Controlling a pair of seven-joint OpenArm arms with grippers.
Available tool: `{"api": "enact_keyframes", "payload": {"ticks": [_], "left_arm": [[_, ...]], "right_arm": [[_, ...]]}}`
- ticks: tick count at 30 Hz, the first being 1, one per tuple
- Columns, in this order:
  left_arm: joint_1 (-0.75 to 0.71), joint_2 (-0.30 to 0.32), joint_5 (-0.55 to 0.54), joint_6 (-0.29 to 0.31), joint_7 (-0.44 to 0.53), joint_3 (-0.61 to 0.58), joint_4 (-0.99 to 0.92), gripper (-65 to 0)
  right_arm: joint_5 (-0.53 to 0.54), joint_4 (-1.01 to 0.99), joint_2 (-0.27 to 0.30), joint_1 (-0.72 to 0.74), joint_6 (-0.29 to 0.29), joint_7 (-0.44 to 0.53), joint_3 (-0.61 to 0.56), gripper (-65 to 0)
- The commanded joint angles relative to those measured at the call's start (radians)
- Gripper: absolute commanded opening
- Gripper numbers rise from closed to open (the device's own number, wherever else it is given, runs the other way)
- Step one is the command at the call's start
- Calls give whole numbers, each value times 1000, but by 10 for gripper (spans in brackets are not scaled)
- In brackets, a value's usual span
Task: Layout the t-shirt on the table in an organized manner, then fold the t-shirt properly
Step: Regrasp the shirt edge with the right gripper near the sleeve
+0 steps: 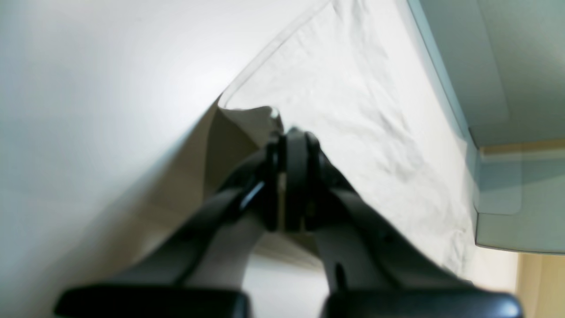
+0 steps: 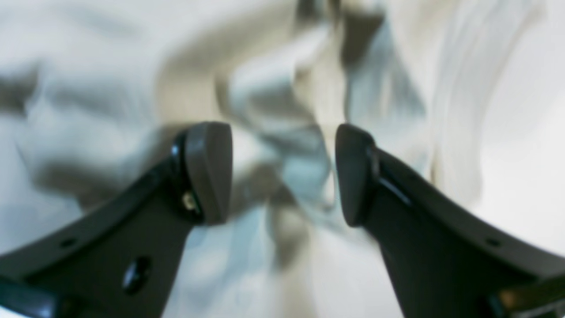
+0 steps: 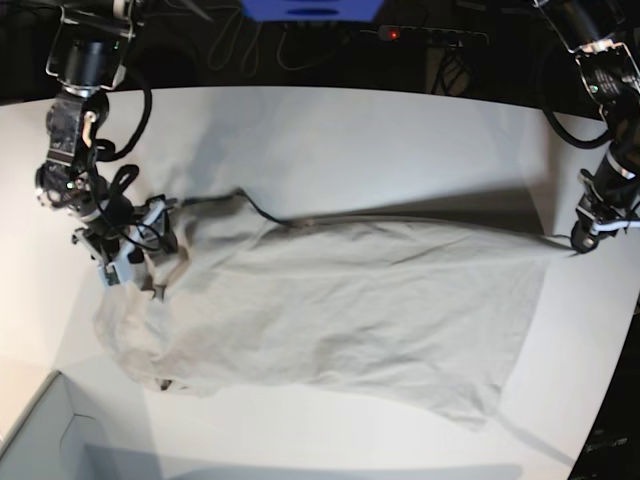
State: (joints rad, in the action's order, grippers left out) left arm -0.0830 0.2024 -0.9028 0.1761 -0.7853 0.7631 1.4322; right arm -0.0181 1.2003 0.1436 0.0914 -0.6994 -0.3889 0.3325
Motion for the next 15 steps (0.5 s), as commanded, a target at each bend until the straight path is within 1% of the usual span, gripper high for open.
{"api": "enact_keyframes", "payload": {"ticks": [1, 5, 8, 10, 11, 13, 15], "left_arm": [[12, 18, -19, 6, 17, 3, 15, -650], [12, 18, -19, 3, 17, 3, 15, -650], [12, 18, -19, 3, 17, 3, 15, -650], [12, 18, -19, 1, 17, 3, 15, -650], [12, 18, -19, 1, 17, 3, 15, -650], [12, 18, -19, 1, 17, 3, 15, -650], [13, 18, -19, 0, 19, 3, 15, -650]], "right_arm": [[11, -6, 12, 28, 1, 31, 1, -279], [11, -47, 34, 40, 1, 55, 1, -279], [11, -55, 37, 40, 1, 55, 1, -281], [11, -55, 43, 32, 1, 55, 0, -297], [11, -55, 43, 29, 1, 55, -9, -323], [11, -55, 50, 9, 1, 55, -37, -395], [13, -47, 52, -5, 1, 55, -63, -485]]}}
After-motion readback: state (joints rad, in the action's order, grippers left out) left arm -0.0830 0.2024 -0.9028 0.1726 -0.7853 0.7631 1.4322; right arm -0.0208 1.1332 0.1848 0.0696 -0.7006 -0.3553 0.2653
